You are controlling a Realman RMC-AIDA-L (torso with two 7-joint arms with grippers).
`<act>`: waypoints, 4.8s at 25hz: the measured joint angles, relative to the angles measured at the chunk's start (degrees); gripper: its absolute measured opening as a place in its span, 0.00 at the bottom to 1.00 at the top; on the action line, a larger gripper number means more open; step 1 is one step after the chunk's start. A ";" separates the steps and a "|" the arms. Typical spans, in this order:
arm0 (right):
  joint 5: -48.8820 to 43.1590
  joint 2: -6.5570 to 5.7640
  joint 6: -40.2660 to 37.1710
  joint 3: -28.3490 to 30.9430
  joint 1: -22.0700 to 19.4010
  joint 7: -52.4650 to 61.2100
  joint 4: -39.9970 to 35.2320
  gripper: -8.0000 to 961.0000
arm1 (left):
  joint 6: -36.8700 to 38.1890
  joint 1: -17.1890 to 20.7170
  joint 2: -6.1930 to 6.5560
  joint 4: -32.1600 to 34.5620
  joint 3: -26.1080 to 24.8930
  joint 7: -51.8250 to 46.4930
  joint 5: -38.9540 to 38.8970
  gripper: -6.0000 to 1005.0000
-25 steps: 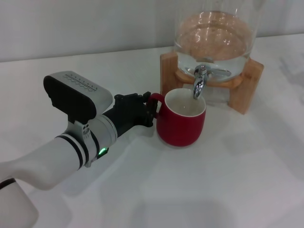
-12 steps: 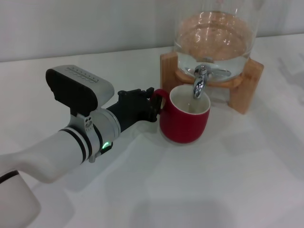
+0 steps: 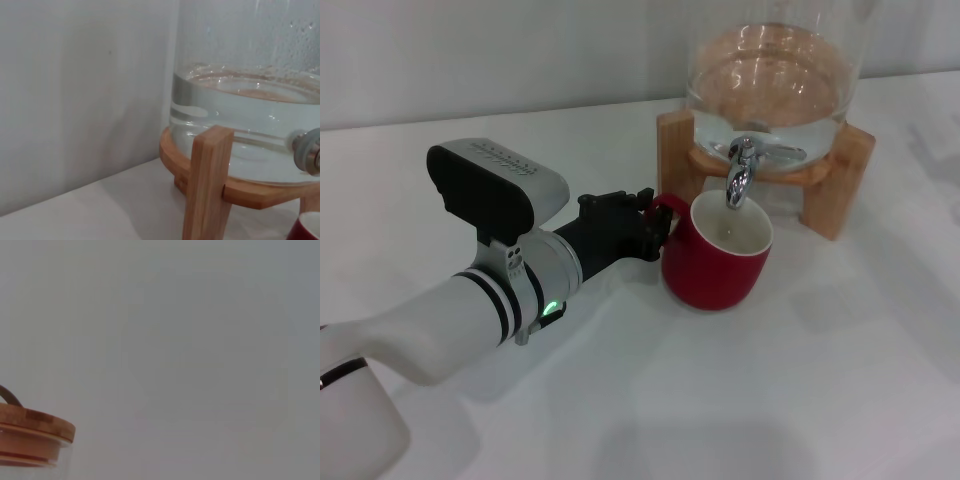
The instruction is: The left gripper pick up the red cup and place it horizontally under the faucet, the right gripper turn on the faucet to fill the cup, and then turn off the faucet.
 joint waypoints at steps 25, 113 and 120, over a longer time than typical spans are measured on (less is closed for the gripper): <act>0.00 -0.25 0.91 -0.09 -0.39 0.00 0.00 0.70 | -0.06 0.24 0.06 -0.32 0.72 -1.30 -0.21 0.33; -5.48 -0.37 15.00 -5.09 -7.28 5.37 0.03 0.70 | -40.31 29.16 0.42 -0.62 -43.97 17.87 -0.49 0.88; -16.31 -0.77 17.27 -5.27 -7.70 7.97 0.66 0.70 | -38.94 28.15 0.51 -0.81 -44.26 18.20 -0.26 0.88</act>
